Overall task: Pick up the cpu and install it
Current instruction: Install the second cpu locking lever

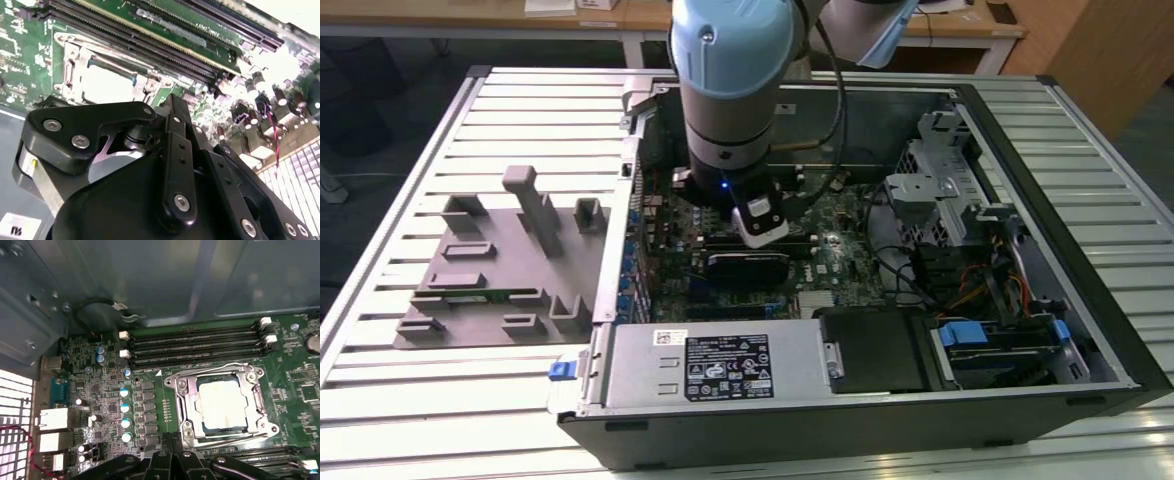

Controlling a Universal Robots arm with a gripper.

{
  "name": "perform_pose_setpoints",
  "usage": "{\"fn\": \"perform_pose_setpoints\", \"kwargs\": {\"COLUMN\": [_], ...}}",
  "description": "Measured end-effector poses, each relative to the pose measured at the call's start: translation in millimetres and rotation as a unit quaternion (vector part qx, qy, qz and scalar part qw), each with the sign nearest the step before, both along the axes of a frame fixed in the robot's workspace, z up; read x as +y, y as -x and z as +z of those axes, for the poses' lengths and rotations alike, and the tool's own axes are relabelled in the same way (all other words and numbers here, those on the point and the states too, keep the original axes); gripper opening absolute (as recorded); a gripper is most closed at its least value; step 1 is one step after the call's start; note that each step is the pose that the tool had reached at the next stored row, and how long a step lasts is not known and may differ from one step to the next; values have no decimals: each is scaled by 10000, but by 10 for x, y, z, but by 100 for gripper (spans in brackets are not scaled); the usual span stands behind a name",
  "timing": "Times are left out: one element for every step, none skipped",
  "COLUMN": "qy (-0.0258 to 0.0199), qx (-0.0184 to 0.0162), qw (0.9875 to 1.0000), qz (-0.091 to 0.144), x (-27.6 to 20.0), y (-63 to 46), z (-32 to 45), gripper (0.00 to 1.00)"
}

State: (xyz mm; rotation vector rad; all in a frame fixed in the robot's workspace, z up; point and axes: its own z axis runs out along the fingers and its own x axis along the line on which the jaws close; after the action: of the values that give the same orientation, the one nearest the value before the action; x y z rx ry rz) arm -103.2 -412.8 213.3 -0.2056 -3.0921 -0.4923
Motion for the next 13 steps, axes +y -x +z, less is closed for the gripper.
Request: {"fn": "perform_pose_setpoints", "kwargs": {"qy": [0, 1, 3, 6, 10, 14, 22, 33, 46, 71, 122, 180, 241], "qx": [-1, -1, -1, -1, -2, -2, -2, -3, -3, -3, -4, -4, -3], "qw": [10000, 10000, 10000, 10000, 10000, 10000, 10000, 10000, 10000, 10000, 9999, 9998, 9997], "qz": [0, 0, 0, 0, 0, -1, -2, -4, -4, -7, -9, -12, -16], "x": [0, 0, 0, 0, 0, 0, 0, 1, 1, 2, 3, 4, 6], "y": [0, 0, 0, -1, -1, 0, 0, 0, 0, 0, 0, 0, 0], "z": [23, 48, 73, 102, 129, 157, 186, 212, 236, 254, 266, 273, 277], "gripper": [11, 11, 11, 11, 11, 11, 11, 11, 11, 11, 11, 11, 11]}}
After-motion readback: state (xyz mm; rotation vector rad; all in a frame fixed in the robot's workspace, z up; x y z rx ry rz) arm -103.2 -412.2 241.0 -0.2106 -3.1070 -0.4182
